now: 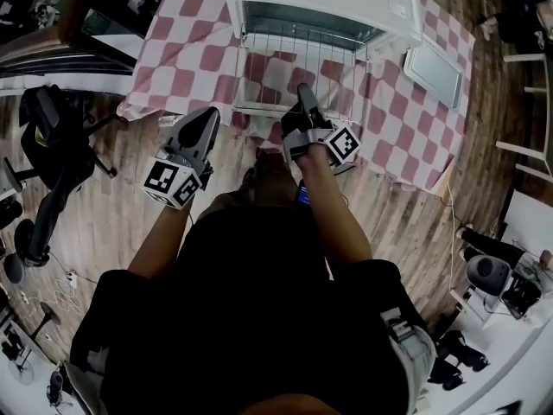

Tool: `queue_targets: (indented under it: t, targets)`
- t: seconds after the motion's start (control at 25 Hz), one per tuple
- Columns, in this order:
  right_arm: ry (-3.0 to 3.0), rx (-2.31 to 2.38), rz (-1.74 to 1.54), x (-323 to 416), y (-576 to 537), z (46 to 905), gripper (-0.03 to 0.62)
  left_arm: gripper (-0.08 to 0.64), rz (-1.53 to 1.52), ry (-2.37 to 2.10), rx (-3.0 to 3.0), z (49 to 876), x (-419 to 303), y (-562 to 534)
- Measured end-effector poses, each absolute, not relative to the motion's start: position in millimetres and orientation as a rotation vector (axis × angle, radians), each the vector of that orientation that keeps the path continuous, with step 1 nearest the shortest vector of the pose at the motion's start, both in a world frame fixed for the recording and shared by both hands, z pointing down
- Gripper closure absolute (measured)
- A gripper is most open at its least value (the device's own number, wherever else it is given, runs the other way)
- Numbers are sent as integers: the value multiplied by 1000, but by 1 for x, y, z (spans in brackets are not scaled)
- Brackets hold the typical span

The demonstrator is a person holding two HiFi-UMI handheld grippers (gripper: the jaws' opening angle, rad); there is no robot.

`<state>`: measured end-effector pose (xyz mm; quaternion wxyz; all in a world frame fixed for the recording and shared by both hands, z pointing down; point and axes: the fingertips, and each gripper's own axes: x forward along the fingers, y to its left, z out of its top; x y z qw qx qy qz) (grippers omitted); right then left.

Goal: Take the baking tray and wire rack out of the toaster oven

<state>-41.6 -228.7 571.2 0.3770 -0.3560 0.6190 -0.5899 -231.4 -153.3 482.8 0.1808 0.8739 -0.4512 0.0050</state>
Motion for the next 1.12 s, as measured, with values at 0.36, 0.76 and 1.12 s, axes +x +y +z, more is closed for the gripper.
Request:
queue_targets:
  t: [0.36, 0.76, 1.12]
  targets:
    - [1638, -880, -1439, -37, -151, 529, 588, 569, -9, -1223, 2508, 472, -232, -88]
    - [1644, -1004, -1307, 28, -78, 502, 588, 569, -69, -1109, 2605, 454, -200, -60]
    - [1528, -1115, -1204, 109, -24, 498, 588, 569, -51, -916, 2684, 448, -135, -45]
